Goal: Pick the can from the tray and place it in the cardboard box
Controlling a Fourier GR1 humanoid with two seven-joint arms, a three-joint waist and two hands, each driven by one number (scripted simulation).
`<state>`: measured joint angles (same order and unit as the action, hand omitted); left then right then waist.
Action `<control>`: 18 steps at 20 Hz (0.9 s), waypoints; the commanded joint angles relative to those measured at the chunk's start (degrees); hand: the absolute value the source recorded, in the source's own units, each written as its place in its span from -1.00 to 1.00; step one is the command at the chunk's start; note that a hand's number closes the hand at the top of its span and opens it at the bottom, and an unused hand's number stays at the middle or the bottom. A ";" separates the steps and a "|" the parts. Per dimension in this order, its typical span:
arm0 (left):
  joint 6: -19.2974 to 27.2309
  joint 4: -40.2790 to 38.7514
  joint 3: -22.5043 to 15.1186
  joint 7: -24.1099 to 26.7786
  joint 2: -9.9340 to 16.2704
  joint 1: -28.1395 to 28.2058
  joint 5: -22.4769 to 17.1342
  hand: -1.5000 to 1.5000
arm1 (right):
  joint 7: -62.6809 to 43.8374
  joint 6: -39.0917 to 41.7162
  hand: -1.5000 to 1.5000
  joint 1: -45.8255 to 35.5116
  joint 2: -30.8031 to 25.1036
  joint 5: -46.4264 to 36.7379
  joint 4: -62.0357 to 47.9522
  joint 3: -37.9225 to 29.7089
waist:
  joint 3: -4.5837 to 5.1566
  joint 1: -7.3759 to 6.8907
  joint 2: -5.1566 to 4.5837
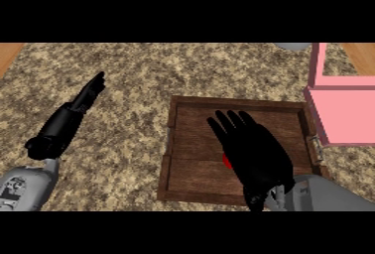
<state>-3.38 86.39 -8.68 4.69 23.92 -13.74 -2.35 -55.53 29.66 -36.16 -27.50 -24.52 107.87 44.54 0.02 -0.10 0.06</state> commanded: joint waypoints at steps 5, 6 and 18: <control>-2.04 -1.32 2.40 2.82 -1.71 1.45 1.50 0.00 | -4.11 6.63 -1.00 2.58 7.73 -3.51 -1.23 -2.98 | 0.01 0.00 -0.01; -1.40 -5.30 1.89 2.78 -2.98 -2.32 3.32 0.00 | 2.90 3.21 -1.00 4.61 5.66 -7.30 -4.82 -1.80 | -0.01 0.19 -0.12; -3.08 4.06 3.78 -2.47 -4.91 1.58 4.84 0.00 | 9.19 8.23 -1.00 10.45 4.60 -15.25 -3.74 -10.29 | -0.02 0.16 0.03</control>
<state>-6.31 87.96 -5.38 4.84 20.02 -12.03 1.92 -47.04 35.22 -28.08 -21.21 -38.67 101.04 37.83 0.00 -0.09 0.02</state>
